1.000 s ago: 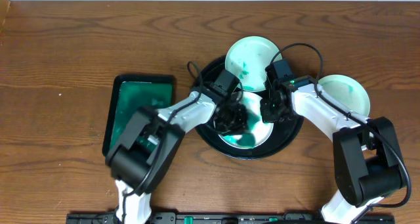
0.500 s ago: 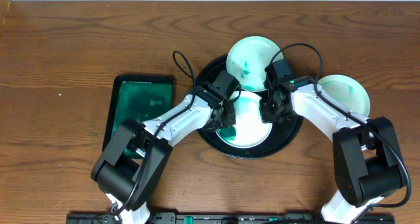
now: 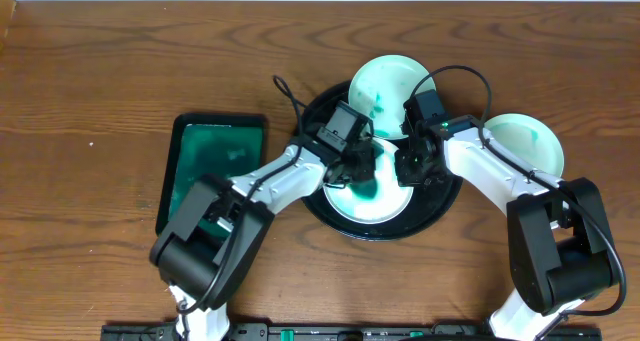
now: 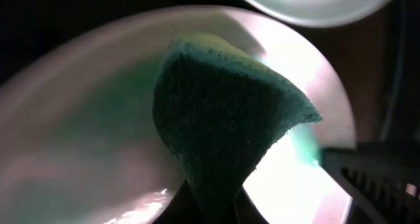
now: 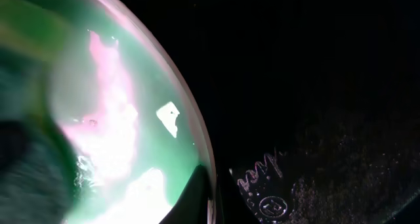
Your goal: Clean dirty plates on tray and stack at the side
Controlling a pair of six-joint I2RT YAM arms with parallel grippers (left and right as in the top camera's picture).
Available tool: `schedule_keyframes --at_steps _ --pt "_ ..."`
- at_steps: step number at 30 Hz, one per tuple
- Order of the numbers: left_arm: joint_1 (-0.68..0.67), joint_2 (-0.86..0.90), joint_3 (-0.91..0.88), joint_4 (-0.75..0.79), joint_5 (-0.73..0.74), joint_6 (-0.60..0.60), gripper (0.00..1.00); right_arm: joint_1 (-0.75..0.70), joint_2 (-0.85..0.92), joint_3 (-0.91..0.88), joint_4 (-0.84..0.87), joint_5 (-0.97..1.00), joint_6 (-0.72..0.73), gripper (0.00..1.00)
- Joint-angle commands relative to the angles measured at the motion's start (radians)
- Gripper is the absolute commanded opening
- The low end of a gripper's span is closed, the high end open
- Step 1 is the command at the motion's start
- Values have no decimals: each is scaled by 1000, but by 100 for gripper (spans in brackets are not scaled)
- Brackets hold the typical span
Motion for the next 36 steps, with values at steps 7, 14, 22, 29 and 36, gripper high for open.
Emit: schedule_keyframes --at_steps 7,14,22,29,36 --pt "-86 78 -6 8 325 -5 7 20 12 -2 14 -31 -6 1" --pt "-28 39 -6 -191 61 -94 7 20 12 -2 11 -31 -6 1" --pt "29 -112 -6 -385 -392 -103 7 20 12 -2 14 -31 -7 1" --pt "60 -388 -3 -481 -343 -82 7 20 12 -2 14 -31 -26 1" --pt "231 -622 -5 -708 -558 -49 7 20 12 -7 15 -31 -66 1"
